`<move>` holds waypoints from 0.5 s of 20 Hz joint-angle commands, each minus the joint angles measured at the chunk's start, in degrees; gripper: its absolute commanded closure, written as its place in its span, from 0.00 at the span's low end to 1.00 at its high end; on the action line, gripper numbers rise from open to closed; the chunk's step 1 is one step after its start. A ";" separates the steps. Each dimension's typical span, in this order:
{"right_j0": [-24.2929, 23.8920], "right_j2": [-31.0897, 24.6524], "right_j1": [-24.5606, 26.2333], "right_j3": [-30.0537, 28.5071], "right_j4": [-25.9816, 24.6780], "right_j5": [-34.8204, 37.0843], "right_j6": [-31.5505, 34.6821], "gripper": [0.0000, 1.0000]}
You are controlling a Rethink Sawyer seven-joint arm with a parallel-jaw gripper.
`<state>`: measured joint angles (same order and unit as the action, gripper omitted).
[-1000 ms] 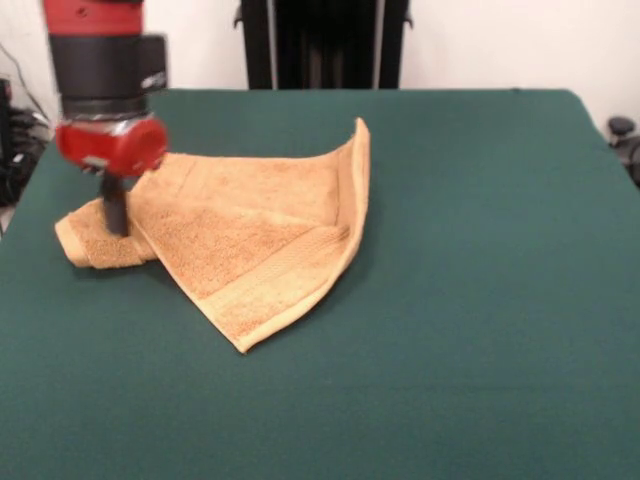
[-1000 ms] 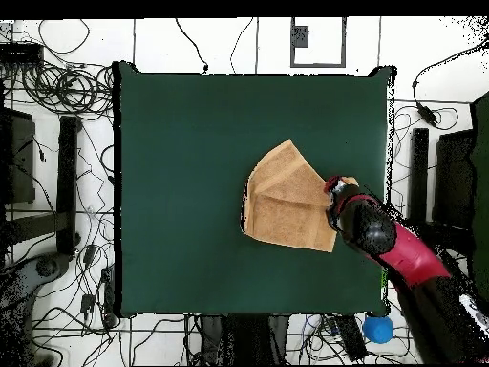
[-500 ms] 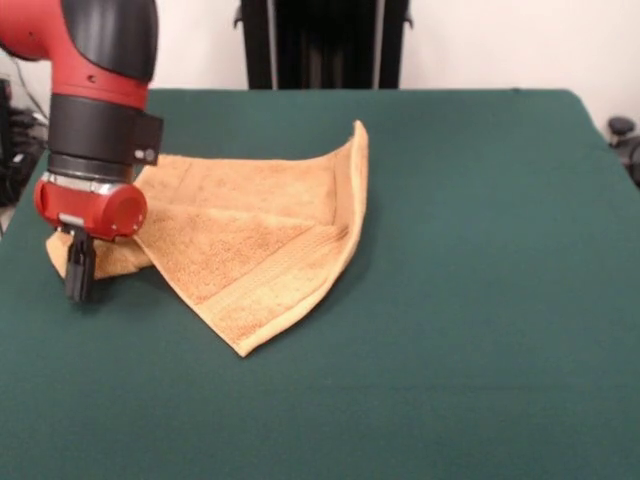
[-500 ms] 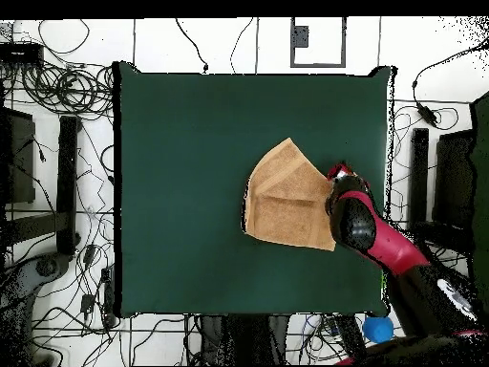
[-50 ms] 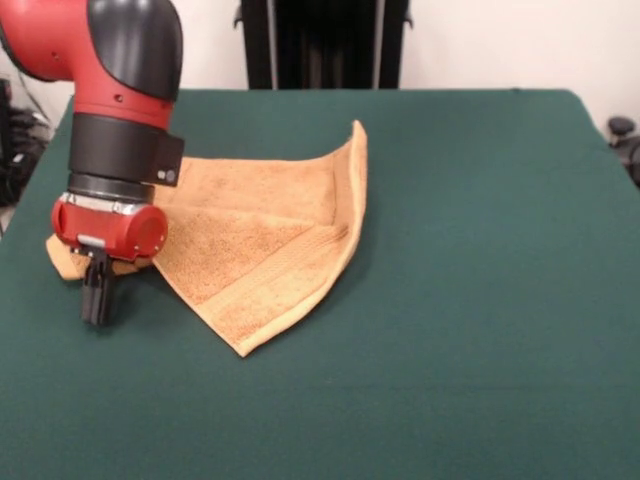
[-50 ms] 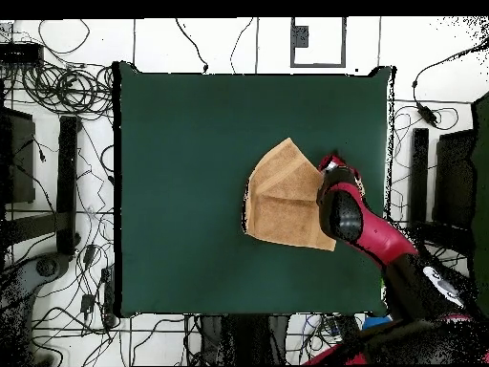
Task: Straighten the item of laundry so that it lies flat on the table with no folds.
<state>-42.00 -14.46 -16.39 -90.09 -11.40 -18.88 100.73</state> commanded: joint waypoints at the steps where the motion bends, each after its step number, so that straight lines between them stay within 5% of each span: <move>1: 3.17 -3.63 -0.84 1.71 0.22 4.18 8.16 1.00; 5: 1.86 -5.39 -1.92 0.09 -1.19 5.78 7.92 1.00; 10: 4.24 -1.70 -10.35 -7.63 1.99 10.18 9.18 1.00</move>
<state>-41.68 -14.38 -19.33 -91.23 -11.41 -18.52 100.73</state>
